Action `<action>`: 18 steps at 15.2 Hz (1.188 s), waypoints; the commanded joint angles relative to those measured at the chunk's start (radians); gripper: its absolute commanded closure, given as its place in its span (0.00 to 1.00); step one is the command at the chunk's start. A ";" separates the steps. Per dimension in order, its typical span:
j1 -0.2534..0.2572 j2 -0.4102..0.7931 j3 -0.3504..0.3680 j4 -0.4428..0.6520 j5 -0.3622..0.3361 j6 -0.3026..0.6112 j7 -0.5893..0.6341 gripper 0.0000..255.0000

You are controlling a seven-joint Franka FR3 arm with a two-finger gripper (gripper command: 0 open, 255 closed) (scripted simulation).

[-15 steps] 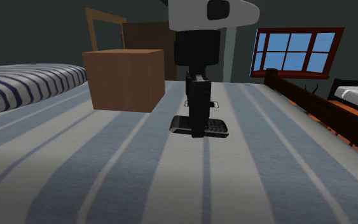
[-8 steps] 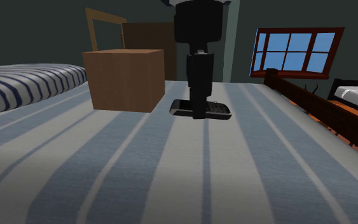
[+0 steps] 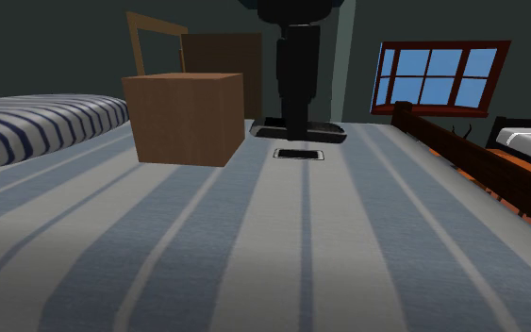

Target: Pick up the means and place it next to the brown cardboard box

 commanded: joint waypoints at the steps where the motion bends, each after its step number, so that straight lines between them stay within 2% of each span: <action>1: -0.001 -0.002 -0.003 0.028 -0.001 -0.030 -0.003 1.00; 18: -0.009 0.017 -0.014 0.272 -0.011 -0.256 -0.008 1.00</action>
